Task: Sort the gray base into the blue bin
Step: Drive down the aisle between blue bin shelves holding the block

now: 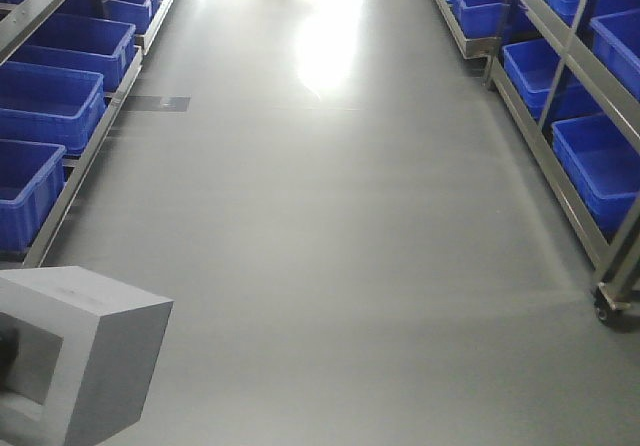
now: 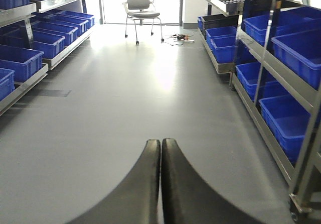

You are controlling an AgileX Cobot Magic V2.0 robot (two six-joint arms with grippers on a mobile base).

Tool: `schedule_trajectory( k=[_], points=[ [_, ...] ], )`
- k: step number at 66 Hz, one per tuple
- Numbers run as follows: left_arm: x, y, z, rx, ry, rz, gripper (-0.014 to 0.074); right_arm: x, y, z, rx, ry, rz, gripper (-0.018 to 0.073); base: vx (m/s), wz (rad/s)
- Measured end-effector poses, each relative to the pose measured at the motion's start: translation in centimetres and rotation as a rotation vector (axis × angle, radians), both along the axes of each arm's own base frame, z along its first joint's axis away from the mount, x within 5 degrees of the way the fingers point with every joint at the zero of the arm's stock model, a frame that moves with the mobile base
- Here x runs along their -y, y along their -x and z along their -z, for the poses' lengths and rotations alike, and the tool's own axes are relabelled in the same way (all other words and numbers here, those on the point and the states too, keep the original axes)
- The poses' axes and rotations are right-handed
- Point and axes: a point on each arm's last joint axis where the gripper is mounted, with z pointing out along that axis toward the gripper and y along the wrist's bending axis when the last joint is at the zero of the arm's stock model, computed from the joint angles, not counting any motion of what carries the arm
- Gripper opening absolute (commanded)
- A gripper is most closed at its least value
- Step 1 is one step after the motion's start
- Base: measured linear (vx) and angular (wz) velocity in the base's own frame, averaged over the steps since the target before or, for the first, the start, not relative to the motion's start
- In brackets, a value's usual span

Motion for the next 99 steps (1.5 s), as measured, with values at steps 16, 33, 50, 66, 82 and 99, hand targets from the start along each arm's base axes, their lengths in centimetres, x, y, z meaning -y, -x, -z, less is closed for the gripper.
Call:
schedule_trajectory(
  k=[16,33,50,66,82,99],
  points=[
    [0.00,0.00,0.00,0.000,0.000,0.000,-0.0006,0.00,0.00,0.00,0.000,0.000,0.000,-0.0009,0.35,0.07],
    [0.00,0.00,0.00,0.000,0.000,0.000,-0.0006,0.00,0.00,0.00,0.000,0.000,0.000,-0.0009,0.38,-0.03],
    [0.00,0.00,0.00,0.000,0.000,0.000,-0.0006,0.00,0.00,0.00,0.000,0.000,0.000,-0.0009,0.41,-0.03],
    [0.00,0.00,0.00,0.000,0.000,0.000,-0.0006,0.00,0.00,0.00,0.000,0.000,0.000,-0.0009,0.43,0.01],
    [0.00,0.00,0.00,0.000,0.000,0.000,-0.0006,0.00,0.00,0.00,0.000,0.000,0.000,-0.0009,0.44,0.02],
    [0.00,0.00,0.00,0.000,0.000,0.000,-0.0006,0.00,0.00,0.00,0.000,0.000,0.000,-0.0009,0.42,0.00]
  ],
)
